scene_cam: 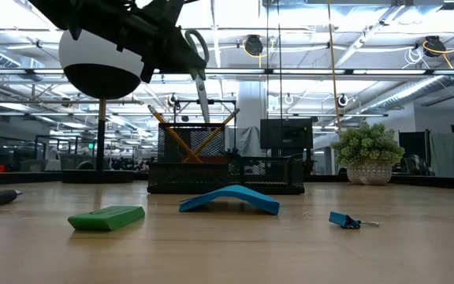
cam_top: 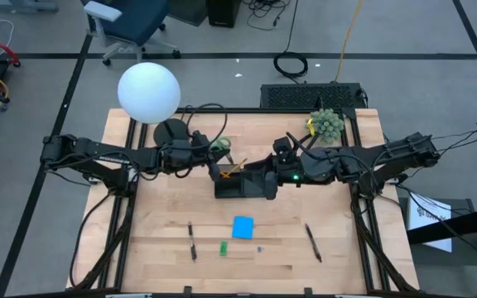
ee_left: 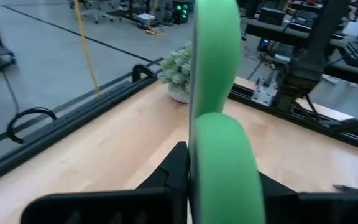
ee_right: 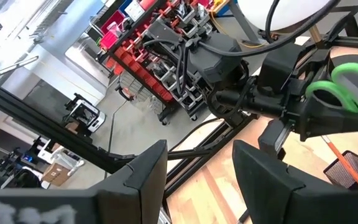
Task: Pick and place office supplies into organizer
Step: Put the green scissor into the black desk organizer
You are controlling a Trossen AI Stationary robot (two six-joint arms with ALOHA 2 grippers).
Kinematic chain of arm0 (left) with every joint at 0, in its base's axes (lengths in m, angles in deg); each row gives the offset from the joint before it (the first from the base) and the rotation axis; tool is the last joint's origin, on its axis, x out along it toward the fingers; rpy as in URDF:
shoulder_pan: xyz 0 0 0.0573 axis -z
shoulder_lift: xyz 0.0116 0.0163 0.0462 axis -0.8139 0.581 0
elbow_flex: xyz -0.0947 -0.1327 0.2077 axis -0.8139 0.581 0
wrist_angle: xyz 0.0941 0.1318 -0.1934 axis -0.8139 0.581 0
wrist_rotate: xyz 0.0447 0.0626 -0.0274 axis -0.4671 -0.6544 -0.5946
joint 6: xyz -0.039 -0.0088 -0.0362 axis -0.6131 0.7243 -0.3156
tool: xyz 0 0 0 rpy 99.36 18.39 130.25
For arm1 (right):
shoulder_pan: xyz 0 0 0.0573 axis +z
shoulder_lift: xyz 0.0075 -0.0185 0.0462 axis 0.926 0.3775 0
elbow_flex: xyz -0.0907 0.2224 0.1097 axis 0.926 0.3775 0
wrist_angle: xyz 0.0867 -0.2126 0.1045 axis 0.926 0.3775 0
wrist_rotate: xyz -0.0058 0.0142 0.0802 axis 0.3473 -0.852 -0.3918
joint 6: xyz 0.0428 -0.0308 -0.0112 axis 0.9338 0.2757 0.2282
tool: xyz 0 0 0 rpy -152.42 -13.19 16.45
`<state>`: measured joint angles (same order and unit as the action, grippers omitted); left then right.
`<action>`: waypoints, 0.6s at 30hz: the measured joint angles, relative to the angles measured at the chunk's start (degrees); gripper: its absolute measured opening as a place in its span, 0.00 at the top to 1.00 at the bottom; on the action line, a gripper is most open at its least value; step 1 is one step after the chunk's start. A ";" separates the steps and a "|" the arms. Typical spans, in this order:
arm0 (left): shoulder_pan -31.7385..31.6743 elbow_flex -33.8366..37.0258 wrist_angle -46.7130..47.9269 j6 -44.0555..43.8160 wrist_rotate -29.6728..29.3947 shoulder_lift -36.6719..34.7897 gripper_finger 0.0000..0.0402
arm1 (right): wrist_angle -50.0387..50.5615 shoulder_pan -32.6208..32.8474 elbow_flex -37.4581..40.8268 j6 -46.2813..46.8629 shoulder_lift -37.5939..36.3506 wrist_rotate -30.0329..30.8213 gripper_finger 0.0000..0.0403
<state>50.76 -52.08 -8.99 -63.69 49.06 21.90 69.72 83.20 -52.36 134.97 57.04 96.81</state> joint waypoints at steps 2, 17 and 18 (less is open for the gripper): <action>0.00 0.00 0.21 -0.71 1.13 0.00 0.91 | 0.00 -0.02 0.00 0.00 0.00 0.00 0.58; 3.13 0.00 4.00 -1.20 1.53 0.54 0.89 | 0.00 -0.04 0.00 -0.20 0.00 -0.01 0.58; 3.16 0.00 4.60 -1.16 1.52 0.88 0.88 | 0.01 -0.04 0.00 -0.22 0.00 -0.01 0.58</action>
<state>53.92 -52.08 -4.39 -64.84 50.58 22.78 69.73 83.16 -52.36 134.75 57.04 96.80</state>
